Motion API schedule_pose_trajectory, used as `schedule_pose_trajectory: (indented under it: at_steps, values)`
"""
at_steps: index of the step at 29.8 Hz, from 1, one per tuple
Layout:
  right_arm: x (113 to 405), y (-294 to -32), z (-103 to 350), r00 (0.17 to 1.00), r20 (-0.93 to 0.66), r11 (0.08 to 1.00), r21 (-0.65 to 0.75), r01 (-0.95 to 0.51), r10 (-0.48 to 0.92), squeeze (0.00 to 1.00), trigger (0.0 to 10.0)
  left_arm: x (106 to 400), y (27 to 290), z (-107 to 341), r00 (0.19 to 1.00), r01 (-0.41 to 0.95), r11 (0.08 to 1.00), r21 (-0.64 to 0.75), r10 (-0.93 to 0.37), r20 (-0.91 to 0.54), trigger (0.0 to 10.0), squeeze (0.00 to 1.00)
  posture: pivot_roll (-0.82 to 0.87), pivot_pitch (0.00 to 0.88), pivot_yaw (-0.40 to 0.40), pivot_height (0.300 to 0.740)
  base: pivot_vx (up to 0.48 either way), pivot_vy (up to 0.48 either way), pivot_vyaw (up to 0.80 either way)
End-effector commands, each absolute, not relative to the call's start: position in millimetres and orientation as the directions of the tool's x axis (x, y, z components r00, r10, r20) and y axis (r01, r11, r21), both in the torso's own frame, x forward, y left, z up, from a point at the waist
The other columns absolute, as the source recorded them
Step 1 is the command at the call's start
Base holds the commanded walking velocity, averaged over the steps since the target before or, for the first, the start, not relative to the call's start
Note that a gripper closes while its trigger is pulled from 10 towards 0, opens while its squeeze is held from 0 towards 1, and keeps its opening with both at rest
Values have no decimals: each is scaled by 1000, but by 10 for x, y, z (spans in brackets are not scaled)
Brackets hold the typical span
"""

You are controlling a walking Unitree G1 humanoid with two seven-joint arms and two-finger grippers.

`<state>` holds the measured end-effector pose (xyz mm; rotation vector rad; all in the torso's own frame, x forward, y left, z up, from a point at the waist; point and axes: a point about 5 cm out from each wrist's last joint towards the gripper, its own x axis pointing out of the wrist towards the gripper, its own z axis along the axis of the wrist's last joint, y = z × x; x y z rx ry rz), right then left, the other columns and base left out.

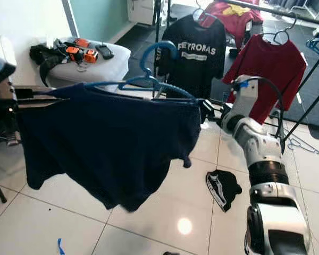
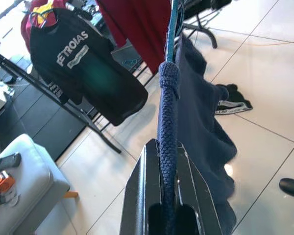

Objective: Hang hanger

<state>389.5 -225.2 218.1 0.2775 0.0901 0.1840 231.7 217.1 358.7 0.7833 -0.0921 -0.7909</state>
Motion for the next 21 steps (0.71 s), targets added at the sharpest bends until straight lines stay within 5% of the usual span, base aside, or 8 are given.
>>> schedule_pose_trajectory:
  at_steps: [1,21]
  values:
    - [3871,-2487,2193,994,-61,948,310,-67,90,0,10000,2278,2237,3688,762,531,451,717,-625,-170,0,0,14,123,-56,740,0,0,0]
    - [3965,-2370,2326,991,13,906,403,-130,136,0,10000,2350,2181,3595,793,440,491,752,-605,-68,0,0,12,126,-53,740,0,0,0]
